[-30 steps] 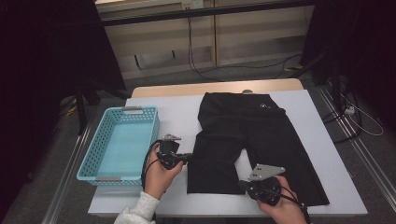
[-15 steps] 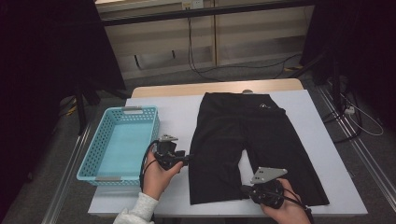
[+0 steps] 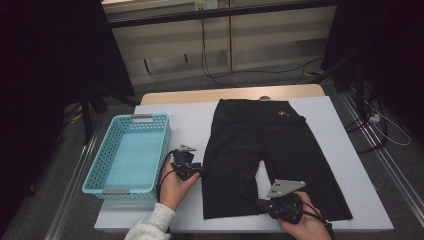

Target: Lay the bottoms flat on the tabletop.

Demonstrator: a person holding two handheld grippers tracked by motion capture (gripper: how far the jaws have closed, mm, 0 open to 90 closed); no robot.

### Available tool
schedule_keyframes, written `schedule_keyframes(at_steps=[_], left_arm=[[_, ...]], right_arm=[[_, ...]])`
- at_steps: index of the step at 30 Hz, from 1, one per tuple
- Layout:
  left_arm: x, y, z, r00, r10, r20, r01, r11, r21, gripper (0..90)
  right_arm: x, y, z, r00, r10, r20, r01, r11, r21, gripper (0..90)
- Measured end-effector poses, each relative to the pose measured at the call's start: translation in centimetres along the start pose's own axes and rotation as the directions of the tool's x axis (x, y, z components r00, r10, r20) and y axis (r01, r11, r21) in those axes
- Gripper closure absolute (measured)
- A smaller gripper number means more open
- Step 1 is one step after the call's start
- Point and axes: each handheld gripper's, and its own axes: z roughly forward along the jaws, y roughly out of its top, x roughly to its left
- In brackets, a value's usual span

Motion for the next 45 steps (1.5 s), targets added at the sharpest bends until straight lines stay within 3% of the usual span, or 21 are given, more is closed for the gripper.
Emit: schedule_keyframes(at_steps=[5, 7, 10, 13, 15, 20, 24, 28, 31, 34, 35, 41, 45], left_arm=[[-0.2, 0.1, 0.1, 0.9985, -0.034, 0.043, 0.032, 0.9989, 0.033, 88.4], [-0.1, 0.3, -0.5, 0.9966, -0.061, 0.055, 0.059, 0.9974, 0.040, 89.5], [0.4, 0.5, -2.2, 0.9961, -0.070, 0.054, 0.070, 0.9976, 0.002, 89.6], [0.7, 0.3, -2.7, 0.9950, -0.080, 0.060, 0.080, 0.9968, -0.004, 89.7], [0.7, 0.2, -2.4, 0.9955, -0.074, 0.060, 0.074, 0.9973, 0.001, 89.6], [0.4, 0.1, -1.8, 0.9960, -0.066, 0.059, 0.066, 0.9978, 0.005, 89.4], [0.5, 0.0, -1.8, 0.9956, -0.067, 0.066, 0.067, 0.9977, 0.000, 89.3], [0.3, -0.1, -1.8, 0.9960, -0.058, 0.068, 0.059, 0.9982, -0.010, 89.2], [0.2, -0.3, -1.8, 0.9970, -0.046, 0.063, 0.047, 0.9988, -0.013, 89.0], [0.2, -0.4, -1.8, 0.9973, -0.040, 0.062, 0.041, 0.9990, -0.017, 89.0], [0.2, -0.4, -1.8, 0.9971, -0.042, 0.064, 0.043, 0.9989, -0.019, 89.0], [0.7, -0.4, -1.6, 0.9967, -0.043, 0.069, 0.045, 0.9983, -0.037, 88.5], [0.6, -0.3, -1.2, 0.9971, -0.024, 0.072, 0.027, 0.9983, -0.052, 83.9]], right_arm=[[0.0, 0.0, 0.0, 1.0000, 0.003, -0.001, -0.003, 1.000, -0.006, 89.3], [0.1, 0.1, -0.1, 0.9998, 0.004, -0.020, -0.005, 1.000, -0.024, 89.3], [0.5, 0.4, -0.6, 0.9992, 0.005, -0.038, -0.006, 0.999, -0.035, 89.3], [0.5, 0.4, -0.7, 0.9976, 0.013, -0.067, -0.015, 1.000, -0.024, 88.2], [0.4, 0.4, -0.7, 0.9993, 0.011, -0.036, -0.012, 1.000, -0.011, 80.3], [-0.1, 1.4, -0.6, 0.9986, 0.034, 0.040, -0.031, 0.997, -0.077, 60.8], [-0.4, 2.8, 0.4, 0.9965, 0.057, 0.061, -0.050, 0.993, -0.108, 55.3], [-0.1, 4.2, 2.1, 0.9966, 0.070, 0.043, -0.065, 0.992, -0.111, 54.1], [0.2, 4.4, 3.6, 0.9933, 0.071, 0.091, -0.068, 0.997, -0.038, 59.1], [0.0, 4.1, 4.1, 0.9901, 0.059, 0.128, -0.057, 0.998, -0.013, 78.7], [-0.1, 4.0, 4.1, 0.9909, 0.060, 0.120, -0.059, 0.998, -0.017, 88.0], [-1.4, 3.8, 2.9, 0.9889, 0.126, 0.078, -0.122, 0.991, -0.054, 89.2], [-2.5, 3.3, 1.3, 0.9773, 0.187, 0.099, -0.177, 0.979, -0.104, 89.1]])
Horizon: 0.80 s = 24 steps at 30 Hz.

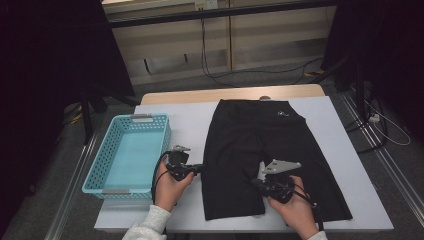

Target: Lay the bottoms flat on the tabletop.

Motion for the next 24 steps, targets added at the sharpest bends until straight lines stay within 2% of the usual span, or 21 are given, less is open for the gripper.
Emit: schedule_keyframes(at_steps=[1, 2, 5, 8, 12, 18, 24], left_arm=[[0.1, 0.0, 0.1, 0.9999, 0.010, 0.001, -0.010, 0.9999, -0.002, 80.8], [0.1, -0.1, 0.3, 0.9999, 0.011, 0.003, -0.011, 0.9999, -0.003, 76.0], [0.1, -0.3, 0.3, 0.9998, 0.017, 0.007, -0.017, 0.9998, 0.008, 60.9], [-0.5, -0.7, 0.0, 0.9997, 0.025, 0.006, -0.025, 0.9997, 0.007, 47.6], [-1.0, -1.2, 0.2, 0.9987, 0.050, -0.005, -0.050, 0.9981, 0.035, 44.0], [-1.8, -1.5, 0.3, 0.9978, 0.067, 0.004, -0.067, 0.9972, 0.034, 44.5], [-2.6, -1.5, 0.6, 0.9978, 0.057, 0.036, -0.059, 0.9964, 0.061, 57.8]], right_arm=[[-0.5, -0.1, -0.2, 0.9997, 0.010, 0.024, -0.009, 1.000, -0.012, 89.1], [-0.9, -0.3, -0.1, 0.9993, 0.023, 0.030, -0.023, 1.000, -0.018, 89.0], [-1.9, -0.8, 0.7, 0.9977, 0.057, 0.037, -0.057, 0.998, 0.004, 88.9], [-2.2, -1.2, 1.1, 0.9974, 0.054, 0.048, -0.055, 0.998, 0.021, 88.7], [-2.3, -1.3, 1.0, 0.9966, 0.059, 0.058, -0.060, 0.998, 0.021, 88.1], [-2.4, -1.5, 0.8, 0.9968, 0.056, 0.057, -0.057, 0.998, 0.018, 86.2], [-2.4, -1.6, 0.7, 0.9971, 0.050, 0.058, -0.051, 0.999, 0.017, 81.0]])
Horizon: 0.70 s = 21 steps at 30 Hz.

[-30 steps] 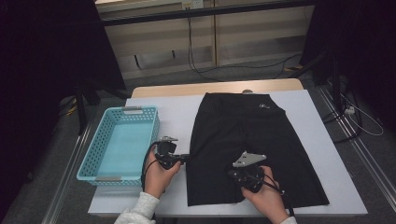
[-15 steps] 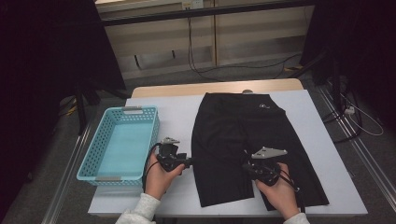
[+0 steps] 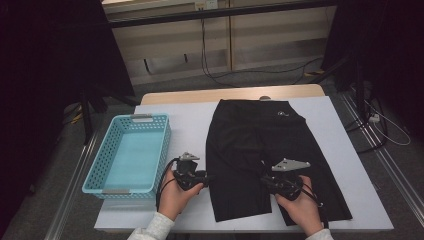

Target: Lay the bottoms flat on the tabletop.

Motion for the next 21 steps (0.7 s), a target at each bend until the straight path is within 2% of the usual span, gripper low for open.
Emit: schedule_keyframes(at_steps=[4, 5, 9, 12, 15, 17, 18, 21], left_arm=[[-0.7, 0.0, 0.2, 1.0000, 0.000, 0.010, 0.000, 0.9997, 0.023, 67.8], [-0.7, 0.0, 0.2, 1.0000, 0.005, -0.002, -0.005, 0.9996, 0.026, 70.9], [-0.7, 0.0, 0.2, 0.9993, -0.034, 0.016, 0.033, 0.9978, 0.058, 87.3], [-0.8, 0.3, 0.1, 0.9996, -0.028, 0.004, 0.027, 0.9967, 0.076, 89.5], [-0.4, 0.6, -0.6, 0.9991, -0.040, 0.013, 0.039, 0.9969, 0.069, 89.8], [0.1, 0.8, -1.1, 0.9978, -0.065, 0.015, 0.064, 0.9970, 0.044, 89.9], [0.4, 0.9, -1.4, 0.9978, -0.063, 0.018, 0.063, 0.9970, 0.044, 89.9], [1.5, 1.0, -2.4, 0.9953, -0.097, 0.010, 0.096, 0.9948, 0.032, 89.8]], right_arm=[[0.0, 0.0, -0.1, 0.9999, -0.013, -0.002, 0.013, 1.000, -0.001, 75.8], [0.0, 0.0, -0.1, 0.9999, -0.012, 0.001, 0.012, 1.000, 0.000, 74.6], [0.1, 0.0, -0.2, 0.9993, -0.035, 0.009, 0.035, 0.999, 0.000, 68.8], [0.2, 0.1, -0.3, 0.9991, -0.041, 0.012, 0.041, 0.999, -0.004, 65.2], [0.3, 0.1, -0.5, 0.9990, -0.043, 0.007, 0.043, 0.999, -0.010, 64.0], [0.3, 0.1, -0.6, 0.9990, -0.043, 0.006, 0.044, 0.999, -0.011, 63.2], [0.3, 0.1, -0.7, 0.9991, -0.042, 0.005, 0.042, 0.999, -0.013, 62.7], [0.5, 0.2, -0.7, 0.9991, -0.043, 0.000, 0.043, 0.999, -0.016, 60.1]])
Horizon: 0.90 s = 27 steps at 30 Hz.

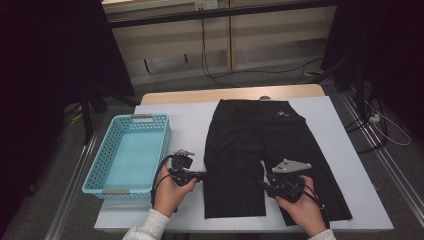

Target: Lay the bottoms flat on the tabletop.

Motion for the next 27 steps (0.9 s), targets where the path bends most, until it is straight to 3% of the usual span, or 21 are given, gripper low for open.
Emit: schedule_keyframes(at_steps=[3, 9, 10, 12, 13, 15, 19, 22, 24, 27], left_arm=[[0.7, -0.2, -0.4, 0.9997, -0.024, -0.006, 0.024, 0.9997, 0.004, 89.6], [0.4, -0.3, 0.1, 1.0000, -0.008, 0.000, 0.008, 0.9997, 0.021, 89.4], [0.3, -0.3, 0.1, 0.9999, -0.015, -0.003, 0.015, 0.9998, 0.011, 89.4], [0.3, -0.3, 0.1, 0.9999, -0.015, 0.000, 0.015, 0.9998, 0.012, 89.4], [0.3, -0.3, 0.1, 0.9999, -0.014, -0.002, 0.014, 0.9999, 0.009, 89.3], [0.4, -0.3, 0.2, 1.0000, -0.006, -0.005, 0.006, 0.9998, 0.018, 89.3], [0.5, -0.3, 0.4, 0.9999, 0.002, -0.016, -0.001, 0.9998, 0.019, 89.2], [0.8, -0.4, 0.7, 0.9994, -0.002, -0.034, 0.003, 0.9996, 0.028, 89.1], [0.9, -0.5, 0.8, 0.9994, -0.005, -0.034, 0.006, 0.9994, 0.035, 89.2], [0.9, -0.5, 0.8, 0.9995, -0.010, -0.031, 0.011, 0.9995, 0.030, 89.1]], right_arm=[[0.4, 0.1, 0.1, 0.9999, -0.012, -0.011, 0.012, 1.000, 0.008, 57.9], [1.9, 0.1, 0.3, 0.9972, -0.050, -0.056, 0.051, 0.999, 0.016, 56.8], [2.0, 0.1, 0.3, 0.9976, -0.049, -0.048, 0.050, 0.999, 0.017, 57.4], [2.4, 0.4, -0.2, 0.9960, -0.066, 0.061, 0.067, 0.998, -0.014, 57.3], [2.5, 0.6, -0.5, 0.9961, -0.052, 0.072, 0.055, 0.998, -0.041, 58.1], [2.6, 0.9, -0.6, 0.9990, -0.035, 0.028, 0.036, 0.997, -0.061, 55.9], [3.4, 0.6, 0.5, 0.9962, -0.087, 0.003, 0.087, 0.996, 0.006, 55.5], [3.7, 0.3, 1.4, 0.9952, -0.098, -0.006, 0.098, 0.994, 0.051, 68.6], [3.5, 0.2, 1.5, 0.9959, -0.086, -0.027, 0.087, 0.995, 0.043, 79.0], [3.2, 0.1, 1.3, 0.9960, -0.061, -0.065, 0.064, 0.997, 0.047, 86.3]])
